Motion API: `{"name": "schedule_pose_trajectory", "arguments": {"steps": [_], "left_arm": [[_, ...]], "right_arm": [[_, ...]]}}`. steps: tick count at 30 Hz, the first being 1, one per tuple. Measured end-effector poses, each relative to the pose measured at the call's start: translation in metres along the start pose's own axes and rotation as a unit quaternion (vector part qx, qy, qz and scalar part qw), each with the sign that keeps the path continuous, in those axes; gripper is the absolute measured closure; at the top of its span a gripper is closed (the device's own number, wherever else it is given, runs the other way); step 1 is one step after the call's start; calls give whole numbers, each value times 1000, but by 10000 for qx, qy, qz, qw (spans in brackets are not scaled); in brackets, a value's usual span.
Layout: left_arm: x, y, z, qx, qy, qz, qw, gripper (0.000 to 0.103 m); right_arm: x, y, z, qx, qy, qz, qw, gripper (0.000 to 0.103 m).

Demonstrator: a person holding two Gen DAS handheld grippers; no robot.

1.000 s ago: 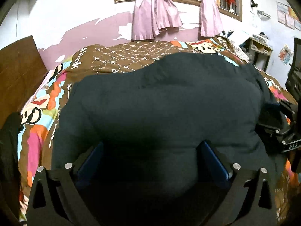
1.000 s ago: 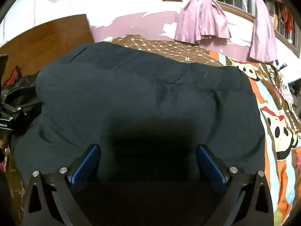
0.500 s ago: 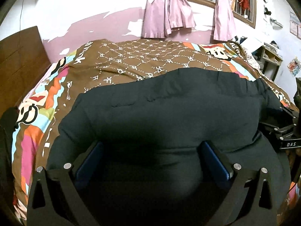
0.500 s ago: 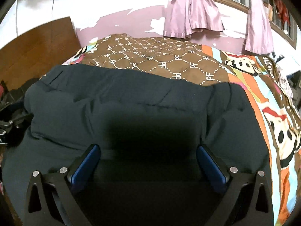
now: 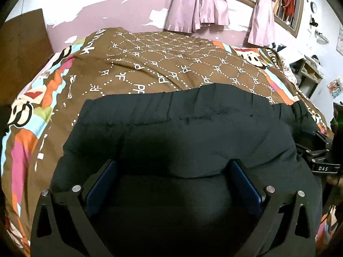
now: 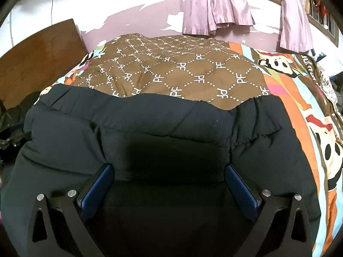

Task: Fold large clothes

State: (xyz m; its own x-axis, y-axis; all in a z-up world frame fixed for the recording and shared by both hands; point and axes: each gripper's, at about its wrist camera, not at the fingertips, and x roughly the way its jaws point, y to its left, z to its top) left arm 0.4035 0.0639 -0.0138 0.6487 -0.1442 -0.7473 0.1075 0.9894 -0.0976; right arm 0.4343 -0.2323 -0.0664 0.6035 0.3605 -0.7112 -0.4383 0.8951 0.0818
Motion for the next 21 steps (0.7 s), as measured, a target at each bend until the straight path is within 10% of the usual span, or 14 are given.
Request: {"name": "schedule_pose_trajectory", "arguments": {"steps": [21], "left_arm": [[3, -6, -13, 5, -198, -37, 9998, 1]], "right_arm": [[6, 1, -8, 103, -73, 118, 9999, 0]]}}
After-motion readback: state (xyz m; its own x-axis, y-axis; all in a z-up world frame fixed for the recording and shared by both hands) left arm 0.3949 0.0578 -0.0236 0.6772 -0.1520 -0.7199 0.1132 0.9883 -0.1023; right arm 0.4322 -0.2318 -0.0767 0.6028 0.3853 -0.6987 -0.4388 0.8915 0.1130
